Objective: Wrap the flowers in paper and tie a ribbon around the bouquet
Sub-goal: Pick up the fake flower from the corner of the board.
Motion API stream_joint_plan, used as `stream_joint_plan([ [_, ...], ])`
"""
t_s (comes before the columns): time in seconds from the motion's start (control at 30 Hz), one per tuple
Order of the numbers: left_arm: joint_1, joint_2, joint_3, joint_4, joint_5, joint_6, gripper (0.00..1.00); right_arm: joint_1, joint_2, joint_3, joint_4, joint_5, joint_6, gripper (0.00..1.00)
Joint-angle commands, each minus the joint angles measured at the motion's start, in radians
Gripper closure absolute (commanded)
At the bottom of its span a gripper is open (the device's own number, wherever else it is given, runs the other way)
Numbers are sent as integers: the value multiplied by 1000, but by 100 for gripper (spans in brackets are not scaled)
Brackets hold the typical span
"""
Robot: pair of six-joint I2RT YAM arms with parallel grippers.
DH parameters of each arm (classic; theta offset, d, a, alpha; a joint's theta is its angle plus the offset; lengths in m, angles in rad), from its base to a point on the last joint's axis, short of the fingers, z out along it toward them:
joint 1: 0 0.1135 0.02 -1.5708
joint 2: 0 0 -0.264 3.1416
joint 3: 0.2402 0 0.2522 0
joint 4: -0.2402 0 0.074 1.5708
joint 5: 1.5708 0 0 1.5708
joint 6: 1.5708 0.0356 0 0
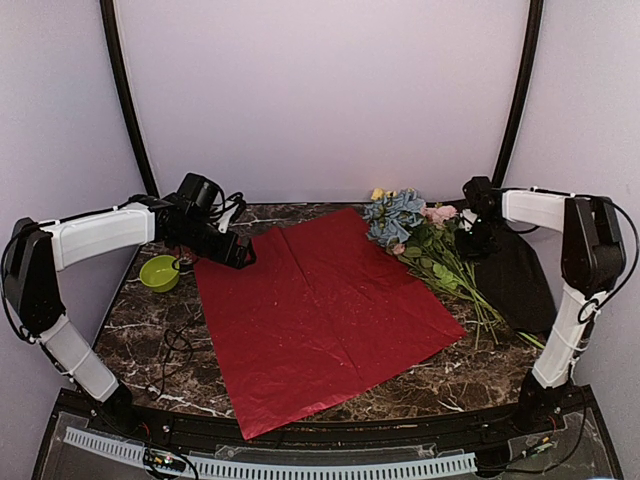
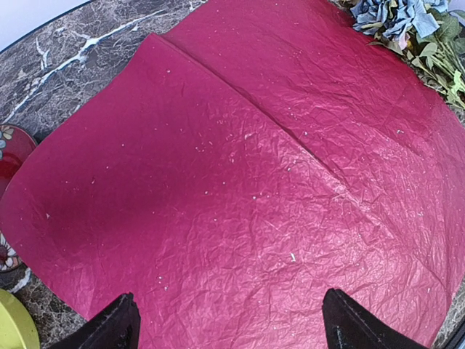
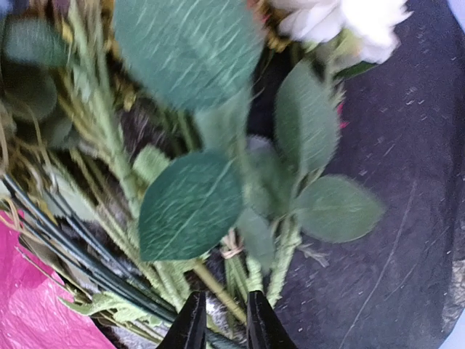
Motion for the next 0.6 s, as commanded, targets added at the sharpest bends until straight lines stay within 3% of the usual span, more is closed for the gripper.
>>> stream_joint_plan([
  [0.0,-2,-35,-17,8,-5,17,11,-17,-25,12,49,2,6,73],
  [0.13,-2,-38,-18,8,-12,20,11,-17,13,16,47,4,-1,67],
  [0.37,-2,-33,-18,8,-9,21,11,-17,64,36,58,25,-8,77],
  [0.57,-3,-36,-19,8,-9,22,11,-17,112,63,54,52,-35,77],
])
